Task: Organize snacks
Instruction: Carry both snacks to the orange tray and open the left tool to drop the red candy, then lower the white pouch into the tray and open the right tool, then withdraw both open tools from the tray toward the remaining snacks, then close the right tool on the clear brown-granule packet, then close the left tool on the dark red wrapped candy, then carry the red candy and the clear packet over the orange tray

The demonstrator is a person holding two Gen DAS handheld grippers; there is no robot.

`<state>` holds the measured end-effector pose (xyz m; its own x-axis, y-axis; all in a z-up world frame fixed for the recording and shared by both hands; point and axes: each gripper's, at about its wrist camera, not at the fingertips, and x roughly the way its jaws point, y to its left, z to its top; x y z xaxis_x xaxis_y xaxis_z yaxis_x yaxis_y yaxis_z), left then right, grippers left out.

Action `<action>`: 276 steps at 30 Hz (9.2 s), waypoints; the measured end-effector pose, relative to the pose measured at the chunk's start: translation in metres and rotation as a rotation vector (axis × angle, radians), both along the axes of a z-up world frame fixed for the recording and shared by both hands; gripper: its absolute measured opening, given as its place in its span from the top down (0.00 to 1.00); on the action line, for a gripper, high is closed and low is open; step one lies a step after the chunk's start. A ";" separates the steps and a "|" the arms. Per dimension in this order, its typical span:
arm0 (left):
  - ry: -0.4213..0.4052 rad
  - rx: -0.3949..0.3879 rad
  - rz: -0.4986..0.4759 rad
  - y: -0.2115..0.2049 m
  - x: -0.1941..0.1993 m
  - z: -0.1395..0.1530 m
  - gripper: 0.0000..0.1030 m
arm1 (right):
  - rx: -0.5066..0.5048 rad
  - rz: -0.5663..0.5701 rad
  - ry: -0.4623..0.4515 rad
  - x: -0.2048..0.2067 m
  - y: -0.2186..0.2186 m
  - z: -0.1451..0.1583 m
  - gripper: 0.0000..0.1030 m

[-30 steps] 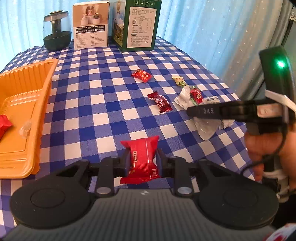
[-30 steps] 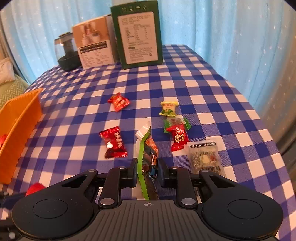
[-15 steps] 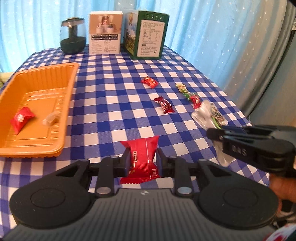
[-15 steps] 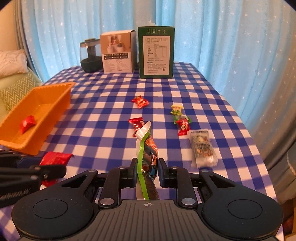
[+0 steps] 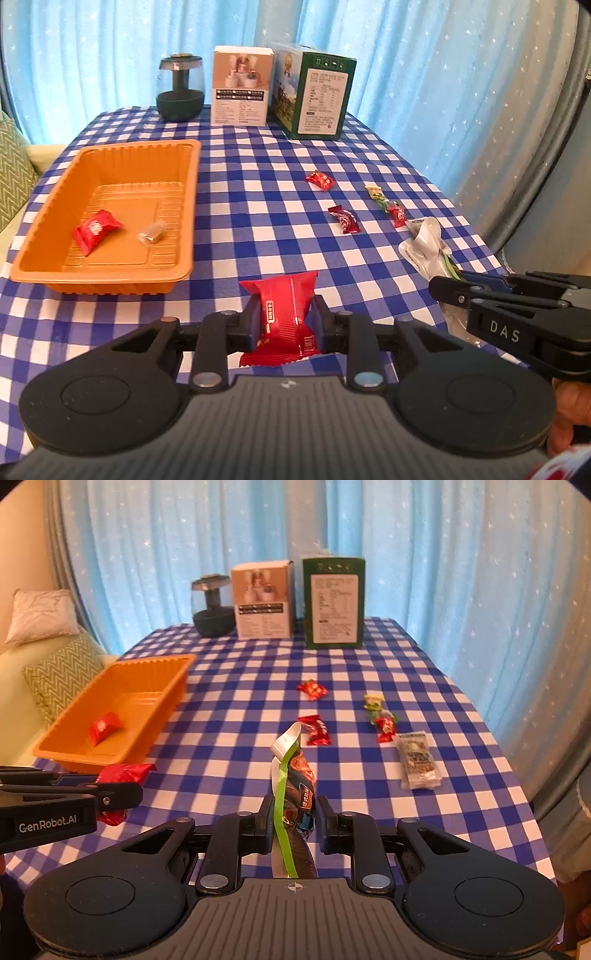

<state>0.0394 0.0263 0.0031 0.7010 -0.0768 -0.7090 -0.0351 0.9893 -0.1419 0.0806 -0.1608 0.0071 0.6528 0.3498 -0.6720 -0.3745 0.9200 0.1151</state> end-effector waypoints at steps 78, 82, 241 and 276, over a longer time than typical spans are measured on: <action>0.055 0.077 0.169 0.199 0.078 -0.025 0.76 | 0.098 0.307 0.098 0.100 0.228 -0.025 0.78; 0.063 0.071 0.174 0.200 0.083 -0.030 0.75 | 0.101 0.306 0.107 0.103 0.229 -0.030 0.78; 0.040 -0.077 -0.005 -0.078 0.205 -0.099 0.47 | 0.083 -0.116 0.042 0.176 -0.093 -0.093 0.65; 0.072 0.052 -0.013 -0.069 0.130 -0.090 0.80 | 0.096 -0.105 0.031 0.143 -0.081 -0.079 0.65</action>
<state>0.1697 -0.0432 -0.0871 0.6469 -0.0470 -0.7611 -0.0307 0.9957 -0.0875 0.2239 -0.2419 -0.0723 0.6686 0.3443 -0.6591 -0.2715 0.9382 0.2147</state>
